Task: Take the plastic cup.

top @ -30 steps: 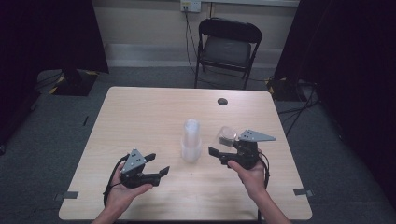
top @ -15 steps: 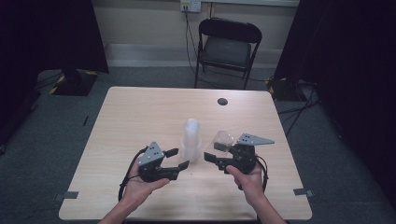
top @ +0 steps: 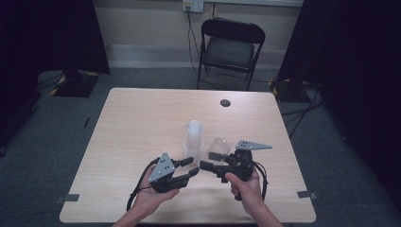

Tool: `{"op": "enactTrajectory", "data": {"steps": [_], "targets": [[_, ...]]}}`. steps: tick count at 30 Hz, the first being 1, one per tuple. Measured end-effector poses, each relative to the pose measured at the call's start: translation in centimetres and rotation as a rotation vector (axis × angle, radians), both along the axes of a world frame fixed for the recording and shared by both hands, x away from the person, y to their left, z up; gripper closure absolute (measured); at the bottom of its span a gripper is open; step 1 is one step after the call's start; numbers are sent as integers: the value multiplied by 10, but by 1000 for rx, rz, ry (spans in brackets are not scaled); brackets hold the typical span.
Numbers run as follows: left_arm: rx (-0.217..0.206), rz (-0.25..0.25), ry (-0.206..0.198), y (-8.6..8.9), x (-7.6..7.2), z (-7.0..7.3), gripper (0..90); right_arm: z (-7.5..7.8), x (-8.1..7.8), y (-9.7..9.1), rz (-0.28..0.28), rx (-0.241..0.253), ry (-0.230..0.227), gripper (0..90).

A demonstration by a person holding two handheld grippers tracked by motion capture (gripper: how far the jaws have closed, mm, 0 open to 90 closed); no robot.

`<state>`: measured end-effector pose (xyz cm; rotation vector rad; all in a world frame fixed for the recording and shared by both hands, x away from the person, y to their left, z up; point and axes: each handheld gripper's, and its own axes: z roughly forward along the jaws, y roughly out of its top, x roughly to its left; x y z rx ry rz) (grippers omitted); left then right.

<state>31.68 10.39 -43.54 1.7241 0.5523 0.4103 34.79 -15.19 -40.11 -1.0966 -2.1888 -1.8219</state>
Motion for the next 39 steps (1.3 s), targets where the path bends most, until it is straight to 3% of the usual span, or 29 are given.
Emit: {"op": "enactTrajectory", "data": {"steps": [5, 9, 16, 17, 21, 25, 32, 33, 39], "targets": [[-6, 13, -50, 1, -2, 3, 658, -1, -3, 6, 17, 17, 20, 337], [-22, 29, -72, 6, -3, 6, 712, -1, -3, 10, 1, 59, 46, 339], [-29, 51, -134, 2, -6, 3, 721, -3, 0, 18, 10, 127, 120, 347], [-14, 48, -146, 1, -6, 3, 712, -4, 0, 18, 12, 133, 127, 347], [-18, 66, -173, 0, -5, 4, 684, -6, 1, 19, 18, 144, 158, 349], [-19, 79, -187, -2, -5, 2, 686, -8, 1, 21, 27, 164, 193, 351], [5, 101, -221, -8, -8, -1, 701, -12, -1, 29, 37, 155, 219, 351], [-14, 102, -221, -9, -9, -1, 703, -12, -1, 30, 38, 154, 222, 350], [-29, 117, -223, -9, -10, 0, 715, -15, -1, 32, 49, 179, 257, 352]]}}
